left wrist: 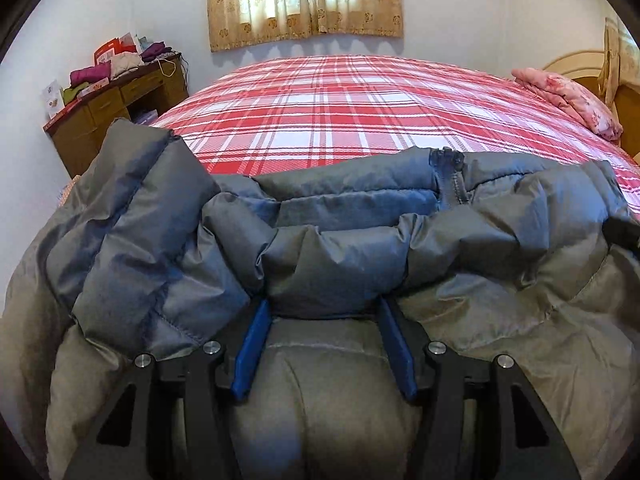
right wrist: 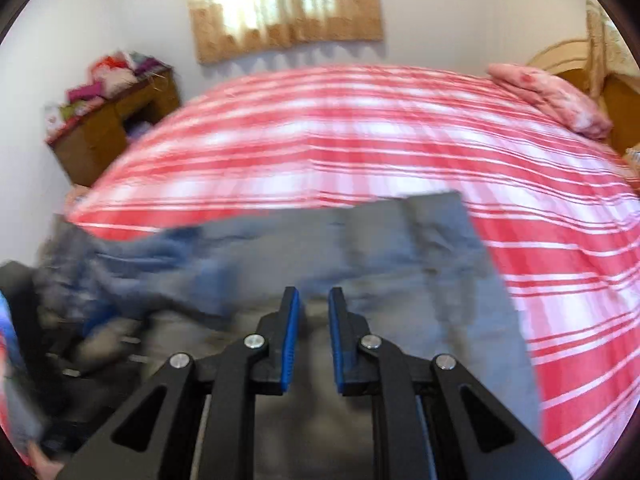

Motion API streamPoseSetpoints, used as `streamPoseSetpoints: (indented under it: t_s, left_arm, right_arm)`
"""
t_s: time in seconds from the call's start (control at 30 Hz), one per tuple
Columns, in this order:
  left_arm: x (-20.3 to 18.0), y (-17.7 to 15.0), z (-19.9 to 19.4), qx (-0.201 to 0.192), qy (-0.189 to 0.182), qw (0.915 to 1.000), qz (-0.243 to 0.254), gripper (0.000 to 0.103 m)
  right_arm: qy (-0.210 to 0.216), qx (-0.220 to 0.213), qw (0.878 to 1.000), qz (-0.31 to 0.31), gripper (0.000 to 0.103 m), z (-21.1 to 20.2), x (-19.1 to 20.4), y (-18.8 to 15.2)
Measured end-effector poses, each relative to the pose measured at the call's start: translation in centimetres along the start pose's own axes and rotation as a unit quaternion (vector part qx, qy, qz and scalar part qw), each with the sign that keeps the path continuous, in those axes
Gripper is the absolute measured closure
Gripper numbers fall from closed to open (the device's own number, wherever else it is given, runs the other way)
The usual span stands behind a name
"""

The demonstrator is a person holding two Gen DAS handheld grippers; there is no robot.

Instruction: Fold large clothes

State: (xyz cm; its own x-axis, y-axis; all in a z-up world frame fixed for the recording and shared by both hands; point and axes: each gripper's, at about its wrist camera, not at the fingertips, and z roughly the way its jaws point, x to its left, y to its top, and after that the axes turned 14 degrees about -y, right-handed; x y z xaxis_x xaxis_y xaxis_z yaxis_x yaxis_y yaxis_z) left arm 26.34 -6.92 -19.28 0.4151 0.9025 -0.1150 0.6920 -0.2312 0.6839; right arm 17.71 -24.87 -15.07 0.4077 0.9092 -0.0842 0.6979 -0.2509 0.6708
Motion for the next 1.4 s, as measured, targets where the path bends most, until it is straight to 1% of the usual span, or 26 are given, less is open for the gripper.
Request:
streamPoseSetpoints:
  t_s: [0.07,0.27,0.33,0.37,0.4,0.43,0.5,0.53,0.6,0.67,0.77,0.87,0.97,1.03,1.1,1.17,1.2,1.27,1.33,1.4]
  left_arm:
    - [-0.1,0.0,0.1,0.000,0.000,1.0000,0.000,0.046]
    - [-0.2,0.0,0.2,0.000,-0.002,1.0000,-0.002,0.046]
    - [-0.3,0.0,0.2,0.000,-0.002,1.0000,-0.002,0.046]
    - [-0.3,0.0,0.2,0.000,-0.001,1.0000,-0.002,0.046]
    - [-0.3,0.0,0.2,0.000,0.000,1.0000,-0.001,0.046]
    - [-0.3,0.0,0.2,0.000,0.000,1.0000,0.000,0.046]
    - [-0.2,0.0,0.1,0.000,0.000,1.0000,0.000,0.046]
    - [-0.2,0.0,0.1,0.000,-0.001,1.0000,-0.001,0.046]
    - [-0.3,0.0,0.2,0.000,-0.001,1.0000,-0.002,0.046]
    - [-0.3,0.0,0.2,0.000,-0.002,1.0000,-0.002,0.046]
    - [-0.2,0.1,0.1,0.000,-0.006,1.0000,-0.005,0.046]
    - [0.0,0.2,-0.1,0.003,-0.011,0.9999,-0.006,0.046]
    - [0.5,0.5,-0.8,0.008,-0.032,0.9993,-0.014,0.046]
    - [0.9,0.8,-1.7,0.015,-0.046,0.9988,-0.011,0.046]
    - [1.6,1.0,-3.2,0.013,-0.045,0.9988,-0.013,0.046]
    - [2.6,1.2,-5.2,0.003,-0.045,0.9987,-0.025,0.046]
    - [3.0,1.3,-6.1,-0.001,-0.045,0.9986,-0.029,0.046]
    - [3.8,1.4,-8.1,-0.016,-0.043,0.9984,-0.032,0.046]
    - [4.8,1.5,-9.6,-0.032,-0.038,0.9981,-0.035,0.046]
    - [5.7,1.3,-10.5,-0.044,-0.025,0.9978,-0.042,0.046]
  right_arm:
    - [-0.007,0.009,1.000,0.004,0.089,1.1,-1.1,-0.8]
    - [0.017,0.001,1.000,0.024,0.095,3.2,-2.0,-2.2]
    - [0.052,0.012,0.997,0.056,0.098,3.7,-3.3,-2.4]
    - [0.061,0.016,0.996,0.067,0.100,3.8,-3.7,-2.4]
    - [0.071,0.021,0.994,0.080,0.103,3.9,-4.2,-2.5]
    - [0.075,0.024,0.993,0.082,0.103,3.8,-4.3,-2.5]
    - [0.075,0.028,0.994,0.074,0.103,3.2,-4.3,-2.2]
    - [0.073,0.022,0.994,0.075,0.103,2.7,-4.6,-2.1]
    - [0.059,-0.009,0.993,0.103,0.103,1.3,-6.2,-2.1]
    - [0.052,-0.017,0.991,0.122,0.103,0.9,-7.7,-2.4]
    - [0.044,-0.005,0.990,0.135,0.103,1.7,-8.8,-3.3]
    - [0.067,0.016,0.984,0.166,0.103,3.3,-9.5,-4.2]
    - [0.077,0.023,0.982,0.171,0.103,3.6,-9.9,-4.3]
    - [0.074,0.024,0.982,0.170,0.103,3.4,-9.8,-4.3]
    - [0.062,0.025,0.985,0.159,0.103,3.1,-9.6,-4.1]
    - [0.046,0.028,0.988,0.144,0.103,2.6,-9.2,-3.8]
    - [0.035,0.020,0.990,0.135,0.103,1.7,-8.9,-3.6]
    - [0.033,-0.013,0.991,0.130,0.090,-0.5,-8.4,-3.2]
    - [0.038,-0.043,0.991,0.123,0.090,-3.4,-7.5,-3.0]
    - [0.059,-0.063,0.990,0.110,0.090,-6.3,-5.6,-3.3]
